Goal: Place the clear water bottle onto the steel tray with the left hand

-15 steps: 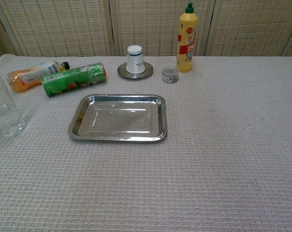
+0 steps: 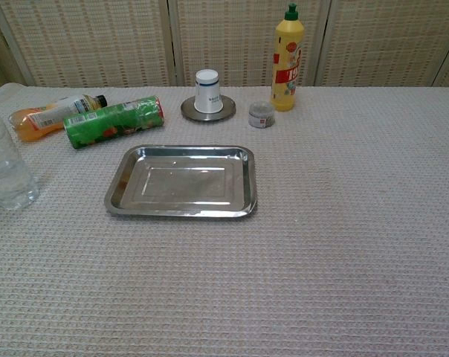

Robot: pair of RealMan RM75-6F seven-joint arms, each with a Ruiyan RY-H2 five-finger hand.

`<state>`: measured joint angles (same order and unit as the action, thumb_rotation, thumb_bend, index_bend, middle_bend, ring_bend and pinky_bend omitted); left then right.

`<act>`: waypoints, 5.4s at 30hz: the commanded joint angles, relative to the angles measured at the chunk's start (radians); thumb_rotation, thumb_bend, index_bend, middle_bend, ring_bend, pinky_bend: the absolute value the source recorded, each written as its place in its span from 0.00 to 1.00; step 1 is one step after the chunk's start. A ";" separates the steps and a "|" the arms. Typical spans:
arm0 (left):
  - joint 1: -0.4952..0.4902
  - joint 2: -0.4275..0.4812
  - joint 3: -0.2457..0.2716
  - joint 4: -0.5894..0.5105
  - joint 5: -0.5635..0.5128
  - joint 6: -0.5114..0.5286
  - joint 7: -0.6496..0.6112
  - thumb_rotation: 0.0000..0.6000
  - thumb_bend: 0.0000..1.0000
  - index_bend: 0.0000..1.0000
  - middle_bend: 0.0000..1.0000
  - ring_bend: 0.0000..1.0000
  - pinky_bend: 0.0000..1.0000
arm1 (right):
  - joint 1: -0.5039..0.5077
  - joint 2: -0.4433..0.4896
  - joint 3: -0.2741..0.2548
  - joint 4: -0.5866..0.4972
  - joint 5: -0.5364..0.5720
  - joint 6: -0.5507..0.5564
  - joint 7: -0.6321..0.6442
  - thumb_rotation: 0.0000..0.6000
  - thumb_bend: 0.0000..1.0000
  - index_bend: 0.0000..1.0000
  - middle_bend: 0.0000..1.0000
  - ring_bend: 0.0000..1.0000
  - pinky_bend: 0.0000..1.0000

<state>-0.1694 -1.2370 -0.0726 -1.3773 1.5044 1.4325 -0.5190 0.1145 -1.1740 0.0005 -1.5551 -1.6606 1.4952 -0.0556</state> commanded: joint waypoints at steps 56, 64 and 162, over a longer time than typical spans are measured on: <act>-0.223 -0.319 -0.059 0.370 -0.083 -0.315 -0.425 1.00 0.34 0.00 0.00 0.00 0.03 | 0.036 -0.013 -0.027 0.034 -0.008 -0.060 0.017 1.00 0.08 0.00 0.00 0.00 0.00; -0.238 -0.339 -0.082 0.403 -0.118 -0.341 -0.429 1.00 0.34 0.02 0.05 0.00 0.05 | 0.036 -0.013 -0.027 0.033 -0.004 -0.061 0.016 1.00 0.08 0.00 0.00 0.00 0.00; -0.309 -0.331 -0.099 0.235 0.013 -0.104 -0.411 1.00 0.53 0.37 0.31 0.18 0.29 | 0.038 0.017 -0.062 -0.007 -0.009 -0.106 0.003 1.00 0.08 0.00 0.00 0.00 0.00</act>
<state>-0.4542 -1.5679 -0.1619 -1.1182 1.5016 1.3262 -0.9444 0.1527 -1.1566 -0.0619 -1.5623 -1.6709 1.3905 -0.0519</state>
